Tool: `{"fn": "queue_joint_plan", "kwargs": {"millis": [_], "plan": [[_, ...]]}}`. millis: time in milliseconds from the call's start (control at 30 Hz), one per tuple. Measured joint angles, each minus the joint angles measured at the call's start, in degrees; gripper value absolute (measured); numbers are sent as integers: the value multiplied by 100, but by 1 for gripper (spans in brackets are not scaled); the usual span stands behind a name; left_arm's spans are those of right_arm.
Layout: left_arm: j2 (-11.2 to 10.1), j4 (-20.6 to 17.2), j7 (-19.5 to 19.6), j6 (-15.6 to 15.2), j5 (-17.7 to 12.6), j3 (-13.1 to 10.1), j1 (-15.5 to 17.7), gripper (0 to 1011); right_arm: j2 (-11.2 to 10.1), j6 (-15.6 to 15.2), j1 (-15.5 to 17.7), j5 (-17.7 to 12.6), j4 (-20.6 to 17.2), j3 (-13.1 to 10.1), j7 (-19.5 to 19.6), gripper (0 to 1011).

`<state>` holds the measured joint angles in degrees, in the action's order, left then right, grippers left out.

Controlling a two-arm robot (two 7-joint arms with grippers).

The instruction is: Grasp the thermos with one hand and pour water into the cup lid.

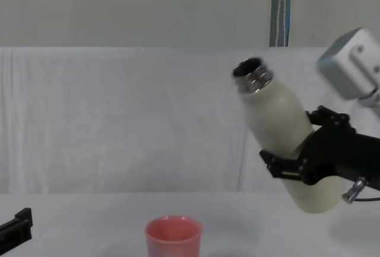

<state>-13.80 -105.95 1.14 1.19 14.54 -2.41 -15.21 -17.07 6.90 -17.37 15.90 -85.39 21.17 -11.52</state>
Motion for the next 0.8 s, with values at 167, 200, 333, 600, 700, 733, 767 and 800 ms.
{"fn": "queue_joint_plan", "kwargs": {"millis": [167,200,333,600,700,733,767,800], "plan": [[0,0,0,0,0,0,0,1001,191,-94,211,-644,-154,-371,-78,950],[0,0,0,0,0,0,0,1001,218,-108,237,-724,-175,-415,-88,950],[0,0,0,0,0,0,0,1001,353,-229,390,-1154,-303,-628,-135,950],[0,0,0,0,0,0,0,1001,518,-523,658,-1769,-567,-872,-219,950],[0,0,0,0,0,0,0,1001,542,-609,742,-1925,-644,-920,-238,950],[0,0,0,0,0,0,0,1001,547,-653,790,-2012,-692,-944,-258,950],[0,0,0,0,0,0,0,1001,547,-686,833,-2093,-736,-961,-267,950],[0,0,0,0,0,0,0,1001,547,-703,852,-2133,-753,-969,-270,950]]}}
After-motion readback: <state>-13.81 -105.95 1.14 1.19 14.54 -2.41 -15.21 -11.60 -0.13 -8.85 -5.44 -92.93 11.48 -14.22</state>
